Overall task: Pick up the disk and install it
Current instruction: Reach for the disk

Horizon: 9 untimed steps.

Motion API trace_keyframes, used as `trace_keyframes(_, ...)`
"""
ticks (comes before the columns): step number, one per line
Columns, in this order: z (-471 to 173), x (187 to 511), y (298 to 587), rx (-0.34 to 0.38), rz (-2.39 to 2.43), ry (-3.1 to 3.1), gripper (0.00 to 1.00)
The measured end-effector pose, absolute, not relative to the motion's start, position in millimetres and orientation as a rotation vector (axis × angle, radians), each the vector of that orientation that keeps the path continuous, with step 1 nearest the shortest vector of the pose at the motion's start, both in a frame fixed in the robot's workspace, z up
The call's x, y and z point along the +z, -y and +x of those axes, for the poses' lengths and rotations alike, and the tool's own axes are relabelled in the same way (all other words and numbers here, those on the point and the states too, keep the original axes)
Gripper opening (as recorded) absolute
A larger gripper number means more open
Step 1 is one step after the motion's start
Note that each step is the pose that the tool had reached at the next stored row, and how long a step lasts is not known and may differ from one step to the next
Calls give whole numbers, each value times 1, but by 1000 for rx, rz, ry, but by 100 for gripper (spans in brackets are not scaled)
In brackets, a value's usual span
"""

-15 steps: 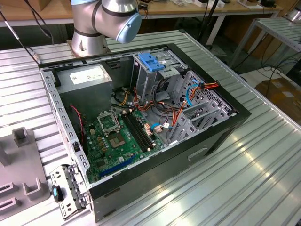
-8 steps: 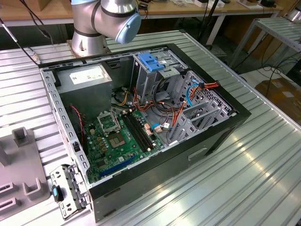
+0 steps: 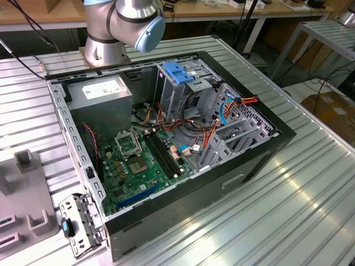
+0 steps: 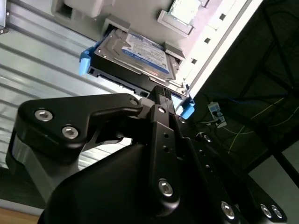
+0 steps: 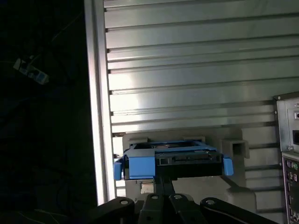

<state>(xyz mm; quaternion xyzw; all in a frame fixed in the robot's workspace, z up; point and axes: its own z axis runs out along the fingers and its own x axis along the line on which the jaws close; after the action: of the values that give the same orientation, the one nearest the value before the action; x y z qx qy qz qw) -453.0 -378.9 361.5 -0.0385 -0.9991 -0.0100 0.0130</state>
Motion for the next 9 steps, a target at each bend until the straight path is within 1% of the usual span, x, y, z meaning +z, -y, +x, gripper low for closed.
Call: trace_keyframes(9, -464, 357, 378, -29, -120, 3112, 11)
